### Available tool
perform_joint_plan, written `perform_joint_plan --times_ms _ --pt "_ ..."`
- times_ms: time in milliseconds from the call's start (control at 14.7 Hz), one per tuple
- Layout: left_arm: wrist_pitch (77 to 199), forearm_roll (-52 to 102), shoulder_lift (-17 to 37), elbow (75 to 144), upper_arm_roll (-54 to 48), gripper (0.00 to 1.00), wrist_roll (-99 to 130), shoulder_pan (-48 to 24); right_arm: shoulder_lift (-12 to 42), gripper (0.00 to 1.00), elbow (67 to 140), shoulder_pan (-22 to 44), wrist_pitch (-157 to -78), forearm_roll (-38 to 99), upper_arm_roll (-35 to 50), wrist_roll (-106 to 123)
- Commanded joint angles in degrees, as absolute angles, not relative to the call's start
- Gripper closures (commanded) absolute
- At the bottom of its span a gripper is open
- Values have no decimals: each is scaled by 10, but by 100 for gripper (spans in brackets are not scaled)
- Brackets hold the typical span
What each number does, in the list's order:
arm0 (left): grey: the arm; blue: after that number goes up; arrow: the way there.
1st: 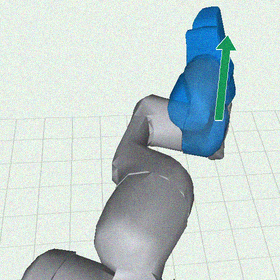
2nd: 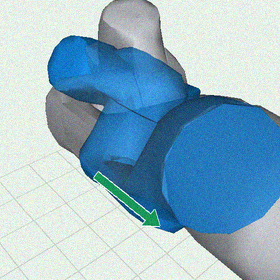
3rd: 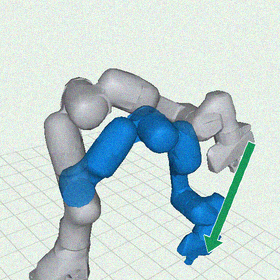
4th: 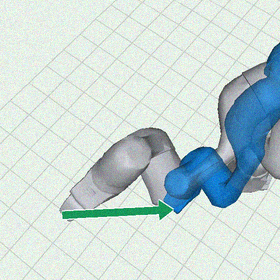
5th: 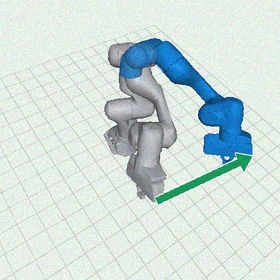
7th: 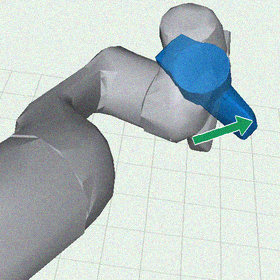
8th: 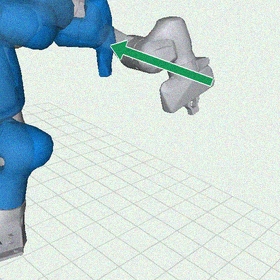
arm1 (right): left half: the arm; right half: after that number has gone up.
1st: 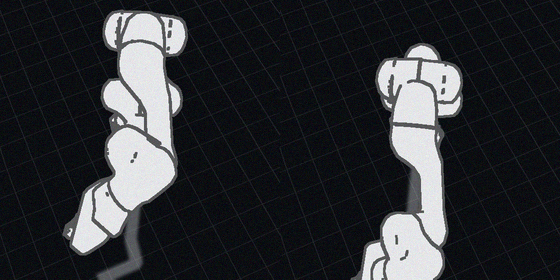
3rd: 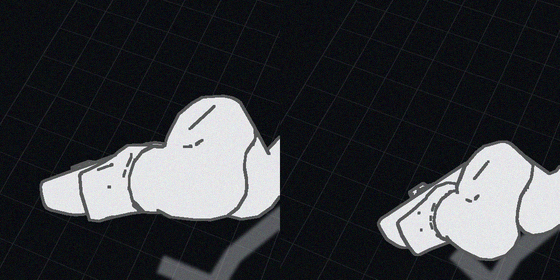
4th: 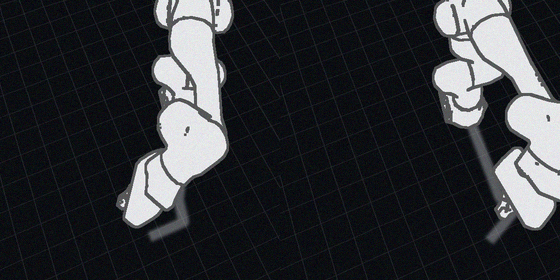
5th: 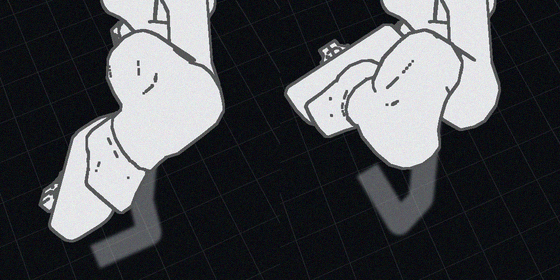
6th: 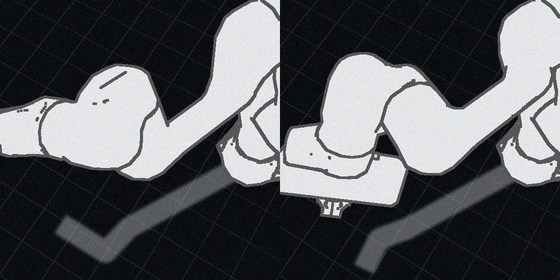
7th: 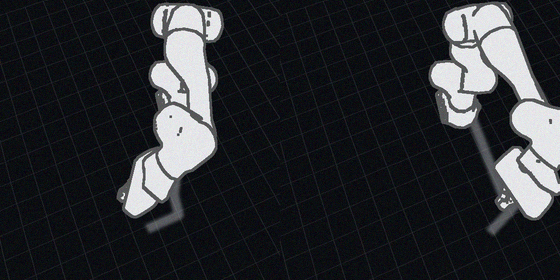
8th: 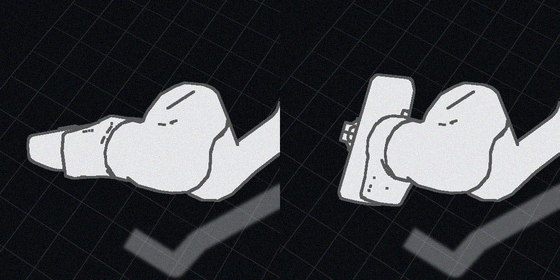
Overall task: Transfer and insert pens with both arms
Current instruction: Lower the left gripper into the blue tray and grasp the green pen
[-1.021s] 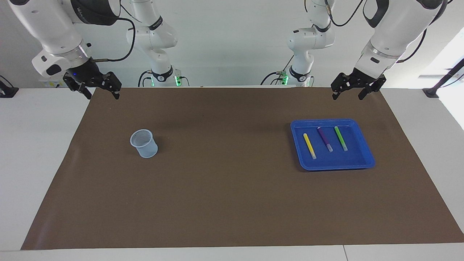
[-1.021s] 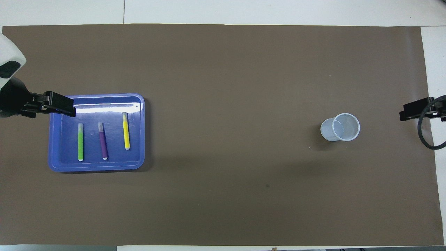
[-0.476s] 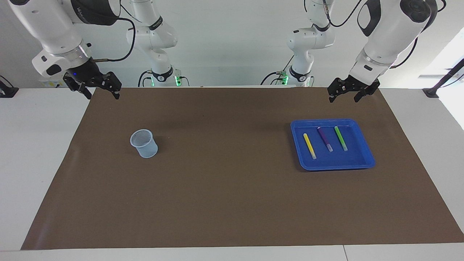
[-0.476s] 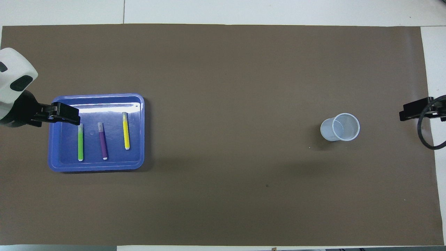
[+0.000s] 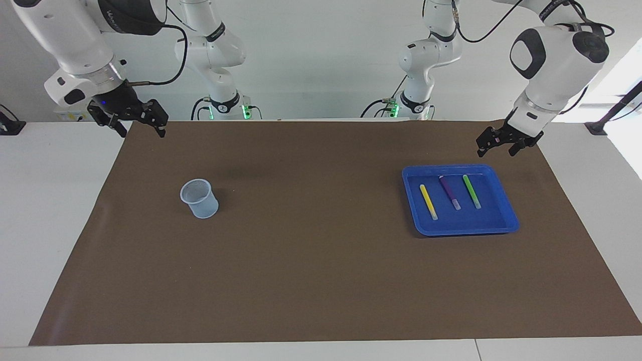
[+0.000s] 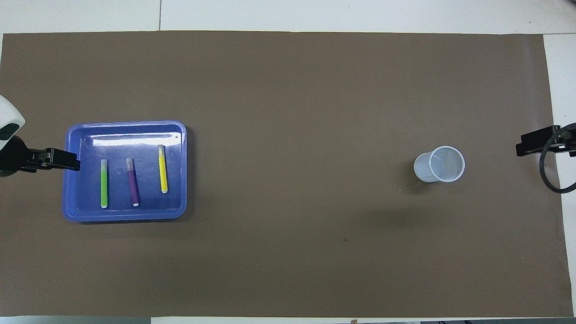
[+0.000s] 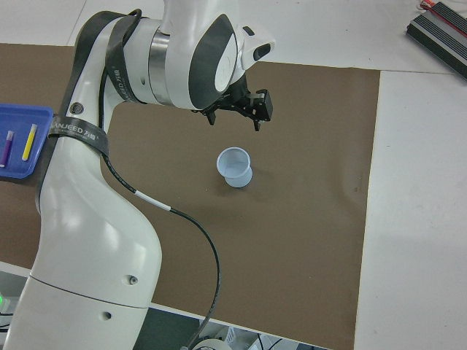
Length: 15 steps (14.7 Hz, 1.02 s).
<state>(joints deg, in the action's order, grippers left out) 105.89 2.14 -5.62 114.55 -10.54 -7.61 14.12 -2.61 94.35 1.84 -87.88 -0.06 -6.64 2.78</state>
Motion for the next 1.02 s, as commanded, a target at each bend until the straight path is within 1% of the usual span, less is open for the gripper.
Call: perform_joint_plan --times_ms 0,272,476,612,748,885,953 --pt "1120 14 -35 1192 -108 0 -111 151 -32 0 948 13 -874 -1 -64 36" --pt "1228 14 15 1242 -108 0 -137 156 -32 0 948 14 -874 -1 -64 36" --pt "1265 14 46 1252 -108 0 -167 176 -32 0 948 13 -874 -1 -64 36" --pt "1312 15 57 1270 -108 0 -165 178 -33 0 948 13 -874 -1 -64 36" --pt "1326 14 62 1277 -108 2 -163 178 -33 0 948 13 -874 -1 -64 36" --pt "1327 14 76 1277 -108 9 -163 172 -32 0 948 13 -874 -1 -64 36" --pt "1329 14 83 1277 -108 10 -164 171 -32 0 948 13 -874 -1 -64 36"
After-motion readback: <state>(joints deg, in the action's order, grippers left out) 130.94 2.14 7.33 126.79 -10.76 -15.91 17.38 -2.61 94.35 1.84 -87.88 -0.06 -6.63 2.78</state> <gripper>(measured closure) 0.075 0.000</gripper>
